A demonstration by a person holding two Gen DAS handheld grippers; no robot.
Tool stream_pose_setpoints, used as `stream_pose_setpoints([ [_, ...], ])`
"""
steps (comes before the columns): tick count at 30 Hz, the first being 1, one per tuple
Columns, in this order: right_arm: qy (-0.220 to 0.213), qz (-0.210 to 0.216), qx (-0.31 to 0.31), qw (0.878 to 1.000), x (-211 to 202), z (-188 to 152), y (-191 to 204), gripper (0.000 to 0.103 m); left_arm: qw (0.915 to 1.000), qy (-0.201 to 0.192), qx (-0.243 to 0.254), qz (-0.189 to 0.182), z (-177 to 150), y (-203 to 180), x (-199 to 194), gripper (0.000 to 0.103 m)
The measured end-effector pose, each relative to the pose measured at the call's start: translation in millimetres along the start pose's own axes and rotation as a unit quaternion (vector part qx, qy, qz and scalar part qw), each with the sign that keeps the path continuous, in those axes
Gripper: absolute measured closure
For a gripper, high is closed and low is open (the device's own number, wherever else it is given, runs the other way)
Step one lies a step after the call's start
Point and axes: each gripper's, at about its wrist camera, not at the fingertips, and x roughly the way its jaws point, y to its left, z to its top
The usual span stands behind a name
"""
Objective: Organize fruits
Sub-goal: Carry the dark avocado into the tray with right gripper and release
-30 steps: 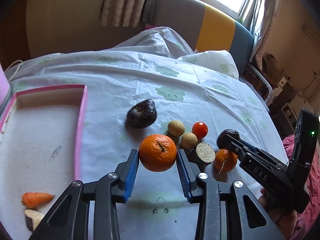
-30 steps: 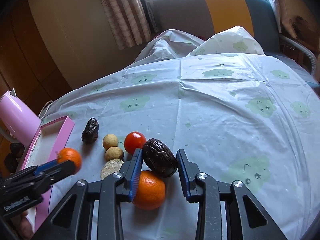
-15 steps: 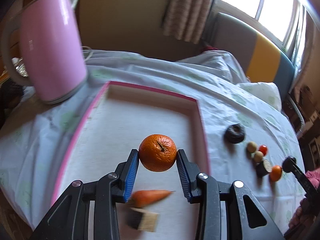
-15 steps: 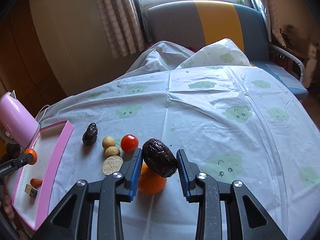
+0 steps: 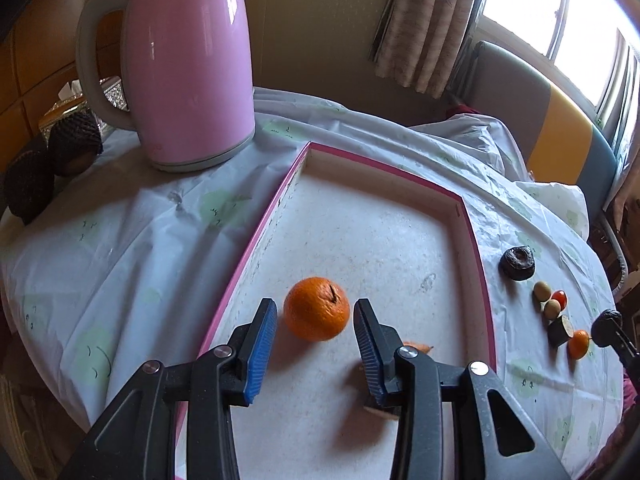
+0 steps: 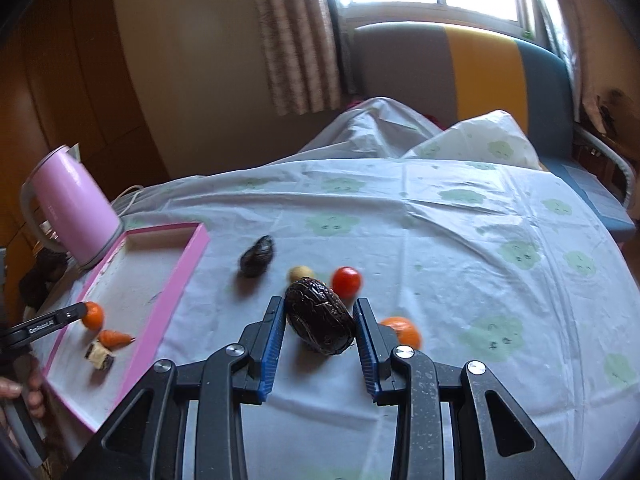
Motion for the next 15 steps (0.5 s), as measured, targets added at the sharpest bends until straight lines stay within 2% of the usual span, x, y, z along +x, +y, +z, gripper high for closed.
stream_pose_setpoints([
  [6, 0.028, 0.069, -0.030, 0.997, 8, -6, 48, 0.068, 1.0000, 0.001, -0.003, -0.007, -12, 4, -10, 0.062],
  [8, 0.042, 0.101, -0.041, 0.993, 10, -9, 67, 0.068, 1.0000, 0.001, -0.005, -0.008, -16, 6, -13, 0.062],
  [15, 0.076, 0.169, -0.096, 0.978, 17, -24, 137, 0.068, 0.9998, -0.013, -0.007, -0.013, -24, 17, -27, 0.062],
])
